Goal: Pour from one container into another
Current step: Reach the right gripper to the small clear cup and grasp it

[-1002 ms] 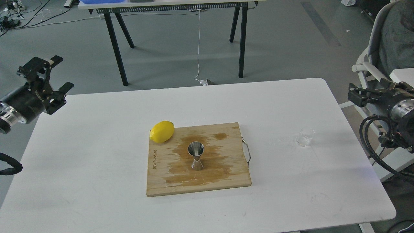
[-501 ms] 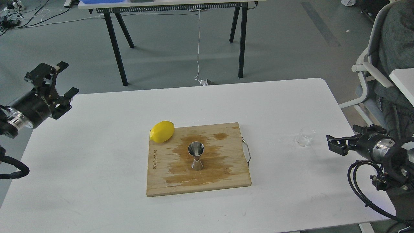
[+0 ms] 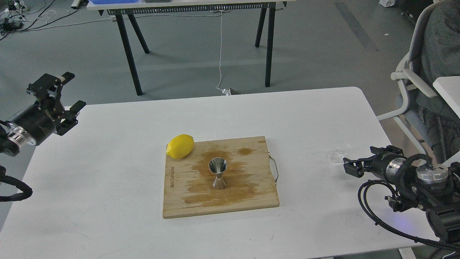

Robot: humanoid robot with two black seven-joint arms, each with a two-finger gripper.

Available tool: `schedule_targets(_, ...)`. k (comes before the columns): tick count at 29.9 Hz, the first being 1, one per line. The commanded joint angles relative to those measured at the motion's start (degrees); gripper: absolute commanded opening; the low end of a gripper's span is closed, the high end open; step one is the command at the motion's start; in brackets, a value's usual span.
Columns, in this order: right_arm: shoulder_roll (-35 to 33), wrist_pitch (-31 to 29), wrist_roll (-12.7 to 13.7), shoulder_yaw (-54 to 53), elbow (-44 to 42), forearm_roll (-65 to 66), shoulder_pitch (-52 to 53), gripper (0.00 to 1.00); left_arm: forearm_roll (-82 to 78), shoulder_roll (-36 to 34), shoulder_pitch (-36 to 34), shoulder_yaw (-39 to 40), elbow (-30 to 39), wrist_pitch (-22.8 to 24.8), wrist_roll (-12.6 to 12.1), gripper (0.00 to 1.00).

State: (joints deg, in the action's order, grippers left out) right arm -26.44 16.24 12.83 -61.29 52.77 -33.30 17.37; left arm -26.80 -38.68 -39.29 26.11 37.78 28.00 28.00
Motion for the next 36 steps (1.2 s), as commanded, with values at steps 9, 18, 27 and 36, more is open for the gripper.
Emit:
schedule_targets(9,5.6,-0.3,0.0,1.0,-5.4,4.2,3.4,0.99,0.0,1.2,0.0,0.0,-1.2,0.0,0.0,0.99)
schedule_targets(18,7.5,-0.9,-0.7,-0.1,-6.9,4.7,4.2,0.99,0.0,1.6,0.1,0.0,-1.9,0.0,0.0,0.99)
schedule_targets(27,7.5,-1.0,-0.8,-0.2,-8.2,4.7,6.4,0.99,0.0,1.8,0.2,0.0,-2.1,0.0,0.0,0.99)
schedule_targets(36,8.3,-0.9,-0.9,0.8,-8.3,4.8,6.4,0.95,0.1,1.9,0.5,0.0,-3.2,0.0,0.0,0.99)
